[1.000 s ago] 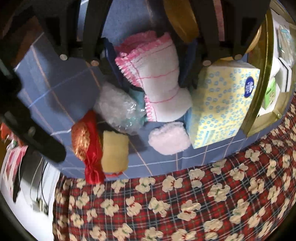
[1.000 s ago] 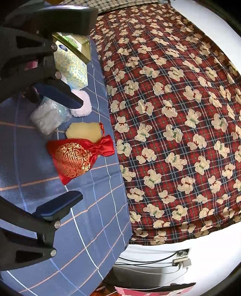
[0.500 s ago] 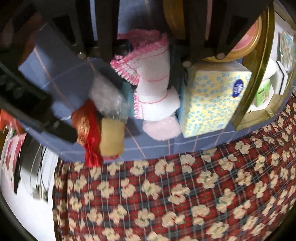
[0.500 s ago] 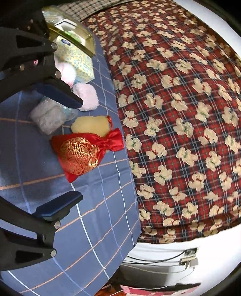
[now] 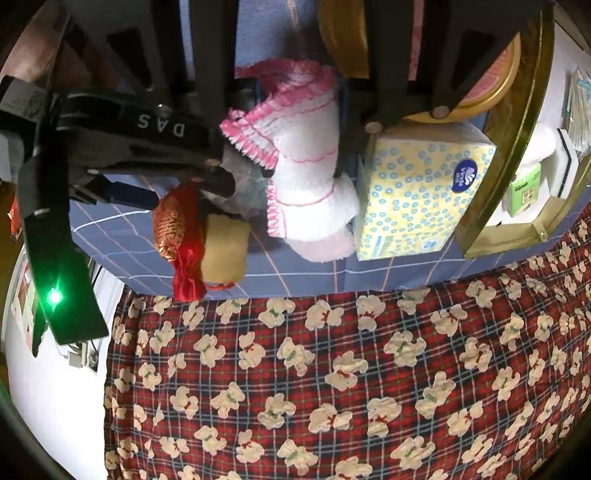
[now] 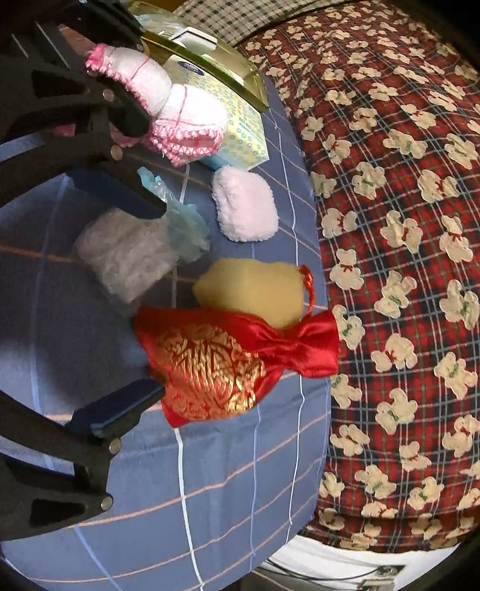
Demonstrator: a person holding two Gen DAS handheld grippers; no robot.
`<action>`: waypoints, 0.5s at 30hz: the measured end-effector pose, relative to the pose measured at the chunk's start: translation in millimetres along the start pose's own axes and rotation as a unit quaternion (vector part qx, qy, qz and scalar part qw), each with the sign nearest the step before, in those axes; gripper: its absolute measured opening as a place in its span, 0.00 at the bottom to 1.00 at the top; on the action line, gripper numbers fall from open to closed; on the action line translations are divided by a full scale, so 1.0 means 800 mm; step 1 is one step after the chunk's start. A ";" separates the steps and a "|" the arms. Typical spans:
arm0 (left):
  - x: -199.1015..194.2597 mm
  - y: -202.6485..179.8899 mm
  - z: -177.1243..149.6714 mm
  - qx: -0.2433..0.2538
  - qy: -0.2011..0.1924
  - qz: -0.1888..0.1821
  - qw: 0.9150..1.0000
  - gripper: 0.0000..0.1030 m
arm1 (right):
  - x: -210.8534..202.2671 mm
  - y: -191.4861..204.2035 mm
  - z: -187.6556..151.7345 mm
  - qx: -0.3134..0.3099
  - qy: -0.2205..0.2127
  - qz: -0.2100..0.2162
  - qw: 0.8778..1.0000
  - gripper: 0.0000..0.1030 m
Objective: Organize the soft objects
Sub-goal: 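Grasp the pink-trimmed white cloth with the left tool while the right tool grasps the clear plastic bag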
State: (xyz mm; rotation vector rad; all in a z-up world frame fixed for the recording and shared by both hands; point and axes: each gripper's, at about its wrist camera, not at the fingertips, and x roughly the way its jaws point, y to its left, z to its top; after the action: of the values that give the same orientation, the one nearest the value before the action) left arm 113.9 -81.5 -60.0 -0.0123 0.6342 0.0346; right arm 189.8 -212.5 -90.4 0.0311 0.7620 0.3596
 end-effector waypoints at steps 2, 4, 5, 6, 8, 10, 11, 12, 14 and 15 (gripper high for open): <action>0.002 0.001 -0.001 -0.004 0.004 -0.002 1.000 0.26 | 0.007 0.004 -0.001 -0.008 0.016 0.005 1.000 0.77; 0.002 0.005 -0.002 -0.011 0.004 -0.005 1.000 0.26 | 0.017 0.009 -0.001 -0.017 0.035 0.009 0.999 0.67; 0.002 0.007 -0.002 -0.014 0.002 -0.006 1.000 0.26 | 0.018 0.011 -0.001 -0.020 0.037 0.012 0.999 0.62; 0.001 0.007 -0.003 -0.015 0.001 -0.007 1.000 0.26 | 0.016 0.013 -0.001 -0.025 0.035 0.015 0.999 0.53; 0.001 0.006 -0.003 -0.016 0.000 -0.007 1.000 0.26 | 0.014 0.019 -0.002 -0.036 0.031 0.017 0.999 0.44; 0.000 0.007 -0.003 -0.019 -0.001 -0.008 1.000 0.26 | 0.012 0.022 -0.003 -0.042 0.027 0.010 0.999 0.39; 0.000 0.008 -0.004 -0.022 -0.003 -0.007 1.000 0.26 | 0.010 0.022 -0.002 -0.043 0.024 0.012 0.999 0.34; 0.001 0.008 -0.004 -0.023 -0.003 -0.008 1.000 0.26 | 0.008 0.022 -0.002 -0.044 0.019 0.014 0.999 0.32; 0.000 0.008 -0.004 -0.025 -0.005 -0.009 1.000 0.26 | 0.002 0.023 -0.002 -0.045 0.008 0.011 0.999 0.31; 0.000 0.007 -0.004 -0.025 -0.005 -0.009 1.000 0.26 | 0.000 0.025 -0.001 -0.047 0.004 0.010 0.999 0.29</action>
State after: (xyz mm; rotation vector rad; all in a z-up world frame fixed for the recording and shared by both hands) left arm 111.4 -75.6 -62.4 -0.0653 0.6224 0.0328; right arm 183.6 -194.0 -87.9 -0.0515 0.7518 0.4136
